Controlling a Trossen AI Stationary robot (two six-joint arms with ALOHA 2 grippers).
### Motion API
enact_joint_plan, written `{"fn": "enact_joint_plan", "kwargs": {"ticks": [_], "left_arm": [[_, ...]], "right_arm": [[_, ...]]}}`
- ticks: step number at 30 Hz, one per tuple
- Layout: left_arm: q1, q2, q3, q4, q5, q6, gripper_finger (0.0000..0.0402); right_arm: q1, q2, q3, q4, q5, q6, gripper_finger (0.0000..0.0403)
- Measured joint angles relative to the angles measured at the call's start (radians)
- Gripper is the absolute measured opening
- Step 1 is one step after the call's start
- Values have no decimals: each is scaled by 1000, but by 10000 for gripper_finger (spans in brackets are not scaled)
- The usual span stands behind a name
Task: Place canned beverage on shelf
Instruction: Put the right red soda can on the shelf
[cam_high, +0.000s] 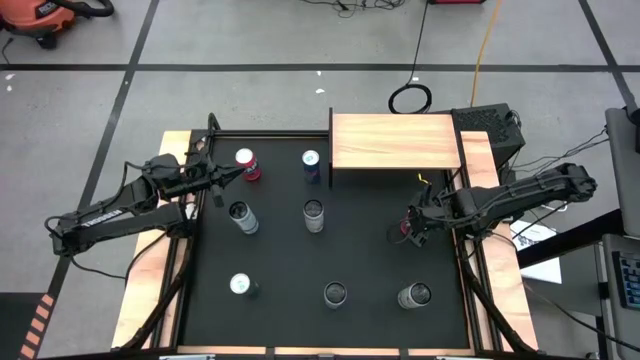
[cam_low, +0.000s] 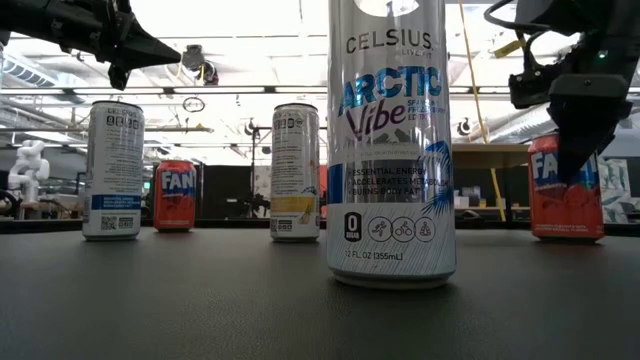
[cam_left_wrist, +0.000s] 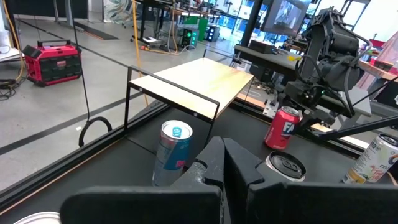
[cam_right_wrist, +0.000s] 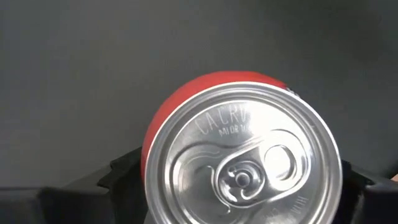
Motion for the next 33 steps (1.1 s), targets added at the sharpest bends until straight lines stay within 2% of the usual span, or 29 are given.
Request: {"fn": "enact_joint_plan", "kwargs": {"ticks": [6,13,28,33], "left_arm": [[0,0,0,0,0,0,0],[0,0,0,0,0,-2,0],[0,0,0,0,0,-2,0],[0,0,0,1,0,-2,0]], "right_arm": [[0,0,6,-4,-5,-12,313],[0,0,95,-24,-6,-79,313],[0,0,267,-249,61,-101,313],[0,0,343,-325,119,-102,313]]}}
